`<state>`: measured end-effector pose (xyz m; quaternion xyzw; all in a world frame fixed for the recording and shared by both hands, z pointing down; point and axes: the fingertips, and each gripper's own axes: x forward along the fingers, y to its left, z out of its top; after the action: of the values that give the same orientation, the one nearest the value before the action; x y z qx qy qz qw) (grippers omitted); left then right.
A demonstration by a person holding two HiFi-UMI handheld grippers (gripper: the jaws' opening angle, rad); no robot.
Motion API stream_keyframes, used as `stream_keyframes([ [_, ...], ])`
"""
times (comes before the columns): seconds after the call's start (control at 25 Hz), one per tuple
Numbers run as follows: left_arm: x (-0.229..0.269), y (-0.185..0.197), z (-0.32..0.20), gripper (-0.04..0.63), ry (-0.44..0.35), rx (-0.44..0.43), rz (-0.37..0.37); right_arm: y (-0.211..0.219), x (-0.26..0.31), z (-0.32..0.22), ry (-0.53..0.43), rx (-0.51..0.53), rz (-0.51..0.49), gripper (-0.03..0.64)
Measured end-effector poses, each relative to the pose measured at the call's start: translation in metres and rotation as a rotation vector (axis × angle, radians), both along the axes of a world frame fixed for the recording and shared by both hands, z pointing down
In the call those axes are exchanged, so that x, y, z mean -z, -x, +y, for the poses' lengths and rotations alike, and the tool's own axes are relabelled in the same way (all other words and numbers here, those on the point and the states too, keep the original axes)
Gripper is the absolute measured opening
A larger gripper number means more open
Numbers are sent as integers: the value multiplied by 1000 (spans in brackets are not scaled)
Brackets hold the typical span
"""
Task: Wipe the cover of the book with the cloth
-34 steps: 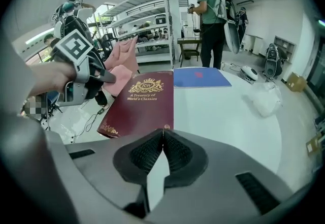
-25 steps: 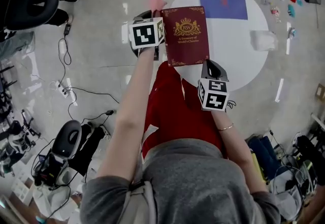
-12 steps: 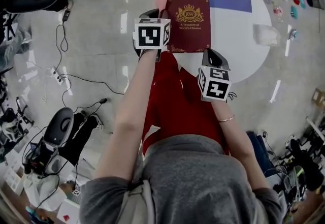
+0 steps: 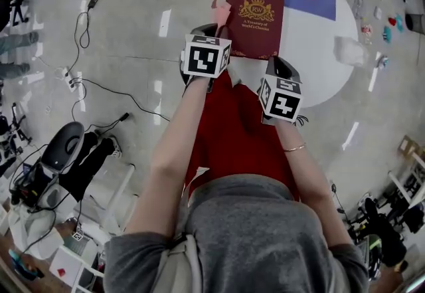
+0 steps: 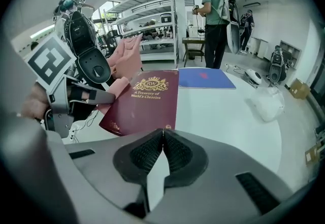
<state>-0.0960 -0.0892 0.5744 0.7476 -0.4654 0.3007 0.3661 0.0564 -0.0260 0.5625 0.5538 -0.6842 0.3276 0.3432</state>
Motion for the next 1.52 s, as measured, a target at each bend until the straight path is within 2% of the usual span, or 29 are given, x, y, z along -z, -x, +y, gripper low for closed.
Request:
stream_keyframes([
  [0.64,7,-1,64,34,23,18,-14,11,0,5,-23,44,6,29],
  [1.08,15,-17,94,34,42,2,-5,5,1,9,-29,46,5,29],
  [1.28,23,-26,104,34,33,-5,1,-2,3,13,-39,48,9,29],
  [1.52,45,-31,108,34,-8,0,16,-4,20,15,-99,64,-29,29],
])
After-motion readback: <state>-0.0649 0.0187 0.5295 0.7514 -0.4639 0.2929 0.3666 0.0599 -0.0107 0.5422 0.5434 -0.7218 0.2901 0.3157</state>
